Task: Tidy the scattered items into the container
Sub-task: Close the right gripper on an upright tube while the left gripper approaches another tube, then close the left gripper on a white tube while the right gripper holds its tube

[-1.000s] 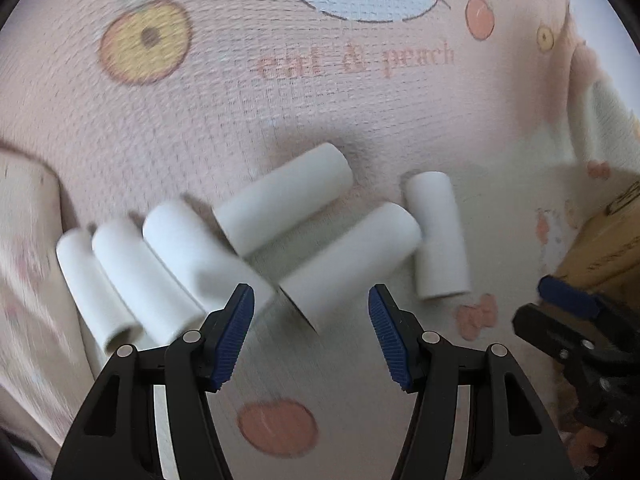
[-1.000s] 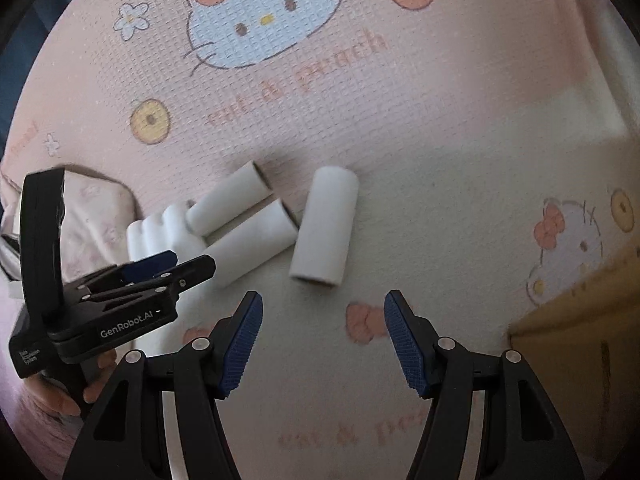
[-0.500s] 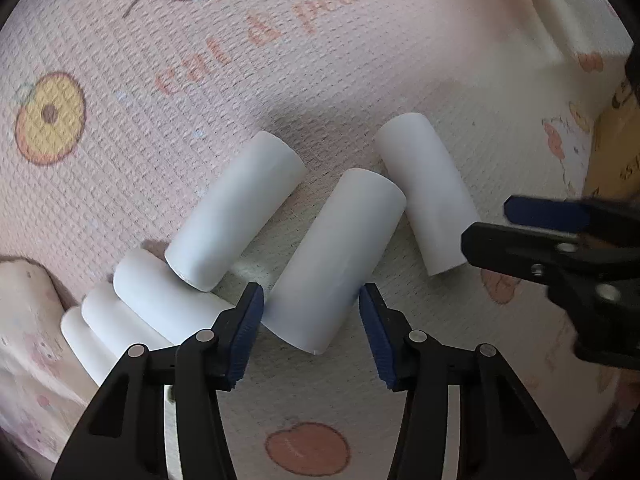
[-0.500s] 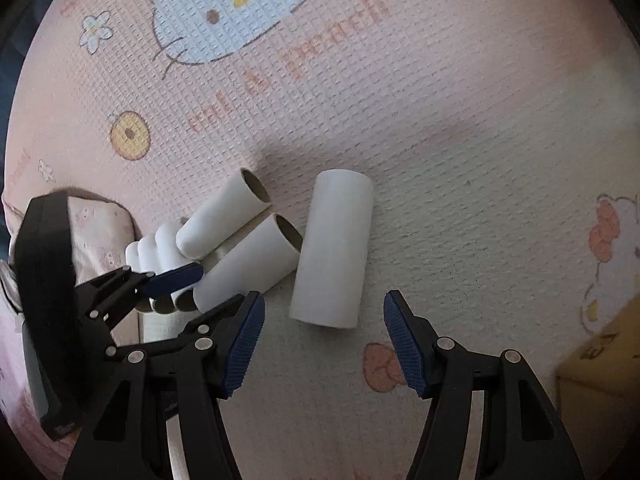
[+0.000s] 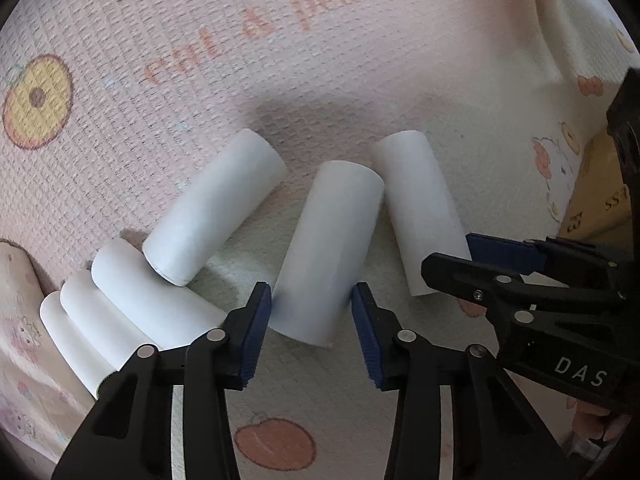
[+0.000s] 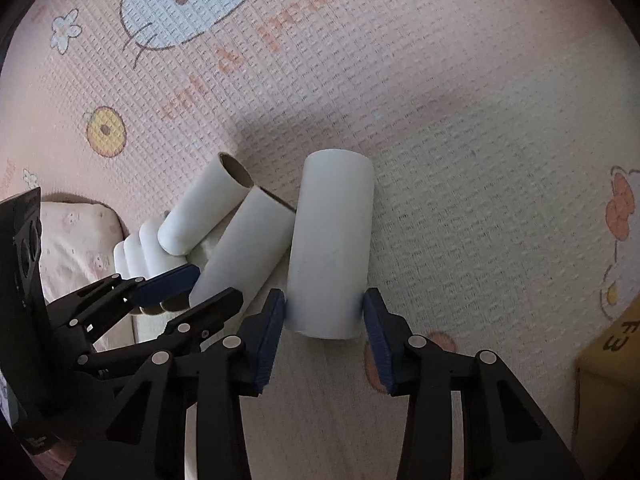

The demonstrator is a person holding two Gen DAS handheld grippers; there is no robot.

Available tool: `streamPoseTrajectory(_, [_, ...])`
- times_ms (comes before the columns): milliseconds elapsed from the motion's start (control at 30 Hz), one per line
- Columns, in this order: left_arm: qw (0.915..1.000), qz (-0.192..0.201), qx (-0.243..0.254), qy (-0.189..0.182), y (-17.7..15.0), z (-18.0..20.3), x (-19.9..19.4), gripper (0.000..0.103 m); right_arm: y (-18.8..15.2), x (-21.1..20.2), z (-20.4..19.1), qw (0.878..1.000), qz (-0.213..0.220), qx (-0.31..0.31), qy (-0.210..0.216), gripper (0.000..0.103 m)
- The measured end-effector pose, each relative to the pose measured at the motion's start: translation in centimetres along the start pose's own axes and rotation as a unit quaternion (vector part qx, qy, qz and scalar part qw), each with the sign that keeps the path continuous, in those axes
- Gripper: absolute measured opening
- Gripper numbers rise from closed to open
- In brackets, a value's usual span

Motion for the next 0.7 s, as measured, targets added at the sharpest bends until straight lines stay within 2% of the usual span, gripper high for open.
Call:
streamPoseTrajectory(133, [1.0000, 0.001, 0.006, 0.000, -0.7, 0.8, -0.7, 0.037, -0.4, -0.8, 0.0, 1.000, -0.012, -0.015, -0.013, 0.038])
streamPoseTrajectory(333, [0.9995, -0.003, -0.029, -0.012, -1.6, 1.6, -1.8, 0.028, -1.6, -2.4, 0.0, 0.999, -0.029, -0.035, -0.022, 0.038])
streamPoseTrajectory(500, [0.9984, -0.012, -0.049, -0.024, -2.3, 1.8, -2.0, 0.028, -3.3, -4.4, 0.4, 0.997, -0.038, -0.056, -0.037, 0.038])
streamPoseTrajectory(600, [0.9951, -0.035, -0.081, -0.047, -2.8, 1.5, -1.9, 0.028, -4.2, -5.1, 0.6, 0.998, -0.039, -0.044, -0.030, 0.038])
streamPoseTrajectory(667, [0.9938, -0.029, -0.096, -0.049, -2.9, 1.5, -1.9, 0.031, -4.4, -5.3, 0.9, 0.998, -0.035, -0.035, -0.026, 0.038])
streamPoseTrajectory(700, [0.9932, -0.027, -0.101, -0.051, -2.3, 1.5, -1.9, 0.037, -4.5, -5.3, 1.0, 0.999, -0.033, -0.033, -0.025, 0.038])
Point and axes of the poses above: each gripper's, at about its wrist camera, not at the fingertips, and x roughly the way its jaws point, z to its right, y to its top, the point moved 2 cm from there along x, roughly the way its jaws point, and after that the axes turned 15 degrees about z, right-handed, at the moved point
